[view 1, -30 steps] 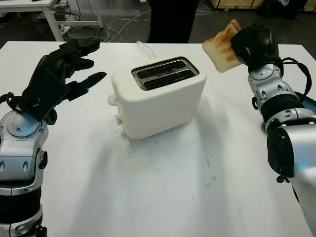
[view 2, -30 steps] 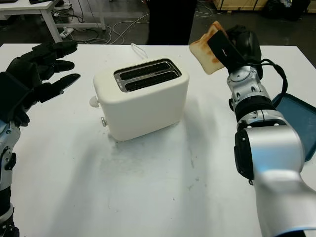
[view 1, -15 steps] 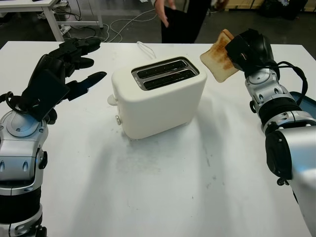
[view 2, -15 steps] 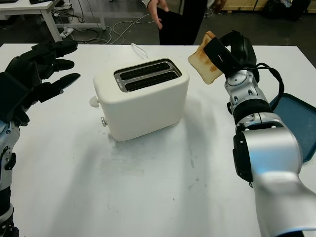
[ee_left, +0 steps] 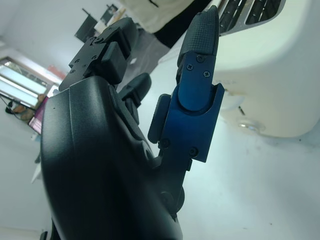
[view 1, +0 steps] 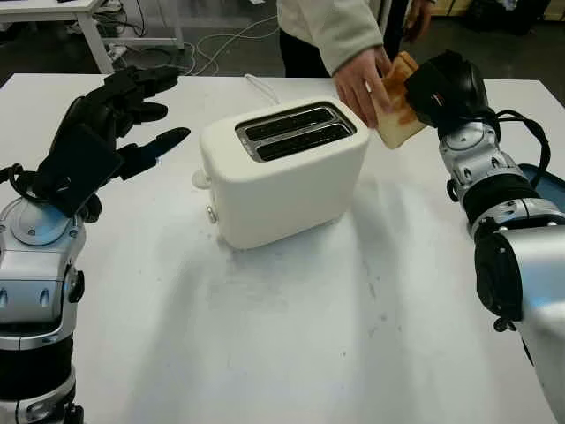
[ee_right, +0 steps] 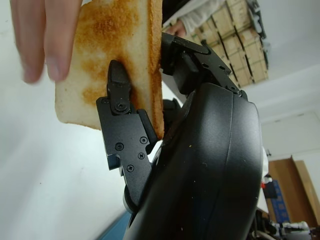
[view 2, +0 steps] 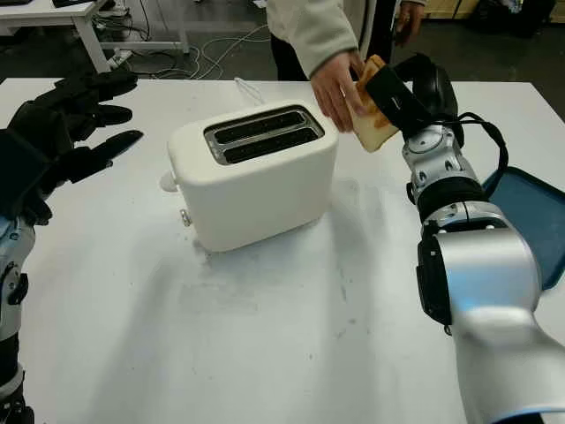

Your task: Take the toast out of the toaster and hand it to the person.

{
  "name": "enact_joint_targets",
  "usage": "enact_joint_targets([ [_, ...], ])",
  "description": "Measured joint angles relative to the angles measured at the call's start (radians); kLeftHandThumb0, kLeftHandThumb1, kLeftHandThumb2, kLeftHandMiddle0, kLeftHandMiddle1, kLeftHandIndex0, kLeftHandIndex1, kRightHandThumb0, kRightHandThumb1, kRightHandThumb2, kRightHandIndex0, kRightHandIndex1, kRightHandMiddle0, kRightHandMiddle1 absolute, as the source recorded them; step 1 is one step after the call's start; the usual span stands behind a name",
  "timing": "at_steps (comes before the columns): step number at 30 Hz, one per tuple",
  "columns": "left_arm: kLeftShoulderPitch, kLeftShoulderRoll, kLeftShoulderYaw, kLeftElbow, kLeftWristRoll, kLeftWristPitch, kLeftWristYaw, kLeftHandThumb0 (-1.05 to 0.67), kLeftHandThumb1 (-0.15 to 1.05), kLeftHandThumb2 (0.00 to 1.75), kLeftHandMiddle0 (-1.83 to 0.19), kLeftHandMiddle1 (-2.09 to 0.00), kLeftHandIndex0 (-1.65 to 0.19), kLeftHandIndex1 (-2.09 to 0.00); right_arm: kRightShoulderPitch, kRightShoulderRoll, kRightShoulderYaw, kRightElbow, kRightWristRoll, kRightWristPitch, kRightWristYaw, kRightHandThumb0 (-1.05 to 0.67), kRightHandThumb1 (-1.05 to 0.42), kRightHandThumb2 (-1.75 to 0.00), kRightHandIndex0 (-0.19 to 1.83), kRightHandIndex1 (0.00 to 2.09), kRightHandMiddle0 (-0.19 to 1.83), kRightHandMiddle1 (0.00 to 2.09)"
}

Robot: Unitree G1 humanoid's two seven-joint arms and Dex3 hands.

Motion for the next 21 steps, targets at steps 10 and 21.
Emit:
enact_joint_targets([
  [10,0.004,-0.001,0.003,-0.007,0.0,0.016,0.001,-0.67,0.92,0.09,-0.06,-0.92,-0.31,-0.36,0.0,0.0,0.0,0.0,0.0,-0.012,0.0,-0.11,-0.92,-0.27,0.58,1.75,0.61,0.92],
  [21,0.004,-0.002,0.004,-0.007,-0.001,0.017,0.001,-0.66,0.92,0.08,-0.07,-0.91,-0.3,-0.37,0.0,0.013,-0.022,0.0,0.012,-0.012,0.002,-0.14,-0.92,-0.3,0.51,1.74,0.71,0.52],
])
